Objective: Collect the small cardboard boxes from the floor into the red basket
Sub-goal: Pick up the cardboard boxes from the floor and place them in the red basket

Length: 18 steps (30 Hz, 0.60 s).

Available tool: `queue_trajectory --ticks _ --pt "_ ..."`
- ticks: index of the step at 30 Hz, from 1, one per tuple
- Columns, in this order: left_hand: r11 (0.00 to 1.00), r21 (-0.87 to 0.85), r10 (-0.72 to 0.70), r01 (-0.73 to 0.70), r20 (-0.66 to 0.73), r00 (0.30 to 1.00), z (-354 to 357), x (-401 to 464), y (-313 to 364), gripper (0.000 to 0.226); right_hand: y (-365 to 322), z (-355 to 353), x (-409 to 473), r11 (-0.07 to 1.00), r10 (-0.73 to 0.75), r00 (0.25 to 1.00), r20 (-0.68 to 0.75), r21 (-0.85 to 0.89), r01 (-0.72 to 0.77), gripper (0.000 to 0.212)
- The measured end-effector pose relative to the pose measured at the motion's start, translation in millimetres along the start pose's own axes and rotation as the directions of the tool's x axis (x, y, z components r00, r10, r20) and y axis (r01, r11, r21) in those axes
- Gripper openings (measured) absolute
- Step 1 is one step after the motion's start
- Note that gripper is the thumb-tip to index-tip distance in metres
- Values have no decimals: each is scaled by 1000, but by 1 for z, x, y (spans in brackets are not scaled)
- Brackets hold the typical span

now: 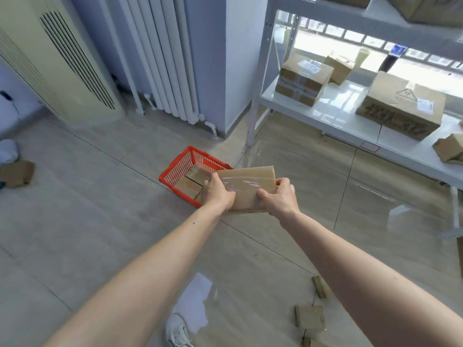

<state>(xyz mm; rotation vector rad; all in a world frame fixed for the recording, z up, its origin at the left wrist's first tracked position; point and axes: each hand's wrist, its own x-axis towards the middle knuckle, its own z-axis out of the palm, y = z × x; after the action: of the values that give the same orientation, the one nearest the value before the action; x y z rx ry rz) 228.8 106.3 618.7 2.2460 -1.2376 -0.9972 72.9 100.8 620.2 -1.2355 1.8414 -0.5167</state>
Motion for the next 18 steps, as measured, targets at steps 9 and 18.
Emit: queue_trajectory --ticks 9,18 --pt "999 50 -2 2 15 1000 -104 73 -63 64 -81 110 4 1000 16 999 35 20 -16 43" --pt "997 74 10 -18 105 994 -139 174 -67 78 -141 159 79 999 39 999 29 -18 -38 47"
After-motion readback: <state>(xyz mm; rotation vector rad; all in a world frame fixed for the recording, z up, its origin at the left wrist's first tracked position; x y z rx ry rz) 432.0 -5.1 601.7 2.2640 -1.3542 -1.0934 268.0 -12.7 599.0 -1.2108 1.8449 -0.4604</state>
